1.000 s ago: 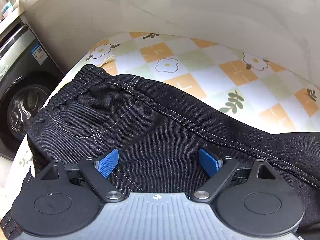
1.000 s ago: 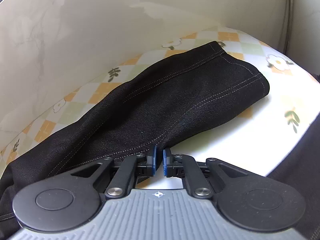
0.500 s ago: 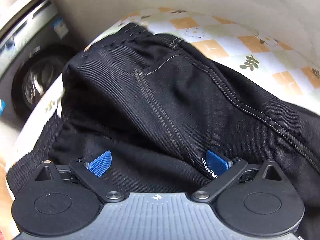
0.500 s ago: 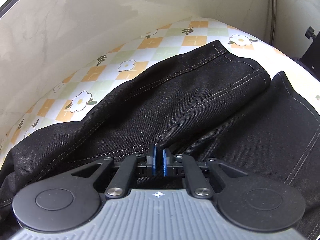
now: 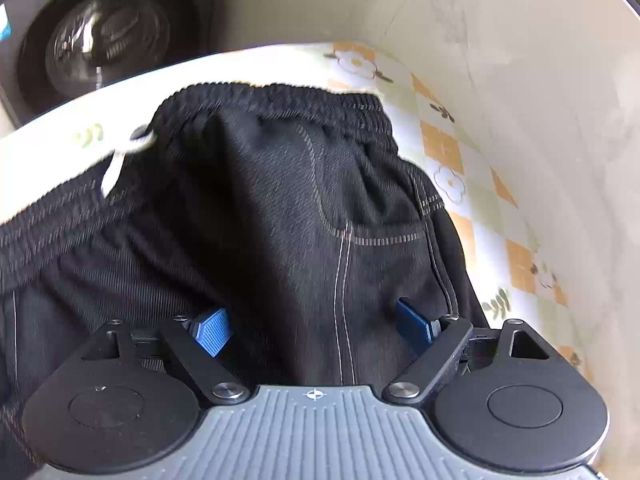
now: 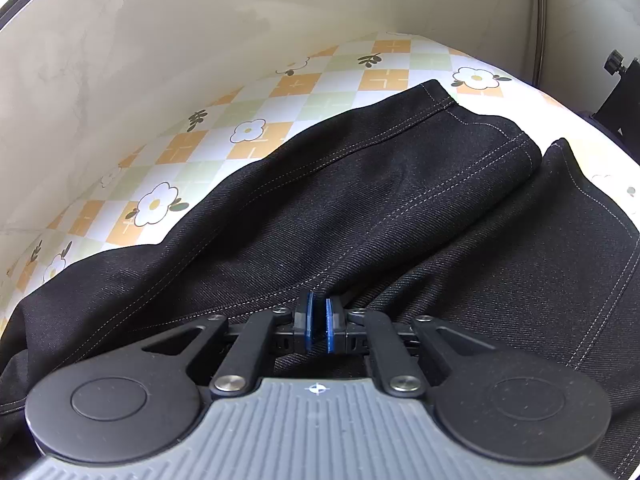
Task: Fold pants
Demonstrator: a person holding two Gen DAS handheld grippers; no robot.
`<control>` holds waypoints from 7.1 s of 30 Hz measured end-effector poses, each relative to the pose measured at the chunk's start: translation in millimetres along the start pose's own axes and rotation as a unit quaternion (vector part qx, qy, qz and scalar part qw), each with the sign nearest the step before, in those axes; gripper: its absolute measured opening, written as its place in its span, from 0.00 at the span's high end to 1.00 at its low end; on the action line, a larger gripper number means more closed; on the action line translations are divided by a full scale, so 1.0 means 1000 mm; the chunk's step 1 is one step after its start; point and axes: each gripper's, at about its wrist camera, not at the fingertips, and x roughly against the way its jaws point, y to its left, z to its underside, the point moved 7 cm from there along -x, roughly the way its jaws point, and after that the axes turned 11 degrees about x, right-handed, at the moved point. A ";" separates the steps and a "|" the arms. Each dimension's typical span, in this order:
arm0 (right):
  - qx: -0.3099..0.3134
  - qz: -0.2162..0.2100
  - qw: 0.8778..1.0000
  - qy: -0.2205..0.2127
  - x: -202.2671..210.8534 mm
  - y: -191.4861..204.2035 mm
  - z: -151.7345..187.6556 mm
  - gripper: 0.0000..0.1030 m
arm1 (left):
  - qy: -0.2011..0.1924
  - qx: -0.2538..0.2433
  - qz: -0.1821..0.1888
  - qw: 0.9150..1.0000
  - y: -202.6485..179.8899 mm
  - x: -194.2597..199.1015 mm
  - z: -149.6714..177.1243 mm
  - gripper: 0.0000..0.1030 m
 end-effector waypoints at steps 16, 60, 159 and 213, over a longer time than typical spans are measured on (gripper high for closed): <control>0.026 -0.010 1.000 0.008 0.009 -0.001 0.007 0.94 | 0.003 -0.132 -0.078 0.988 0.016 0.031 0.037 0.80; -0.091 -0.215 0.970 0.069 0.003 0.131 0.010 0.82 | -0.022 -0.125 0.084 0.988 -0.032 0.041 -0.068 0.45; -0.016 -0.099 0.993 -0.059 0.011 -0.020 -0.039 0.63 | -0.051 -0.441 0.052 0.894 -0.184 -0.038 0.187 0.91; 0.008 -0.051 0.995 -0.089 0.009 -0.144 -0.087 0.91 | -0.064 -0.035 -0.128 0.989 -0.085 0.024 0.182 0.89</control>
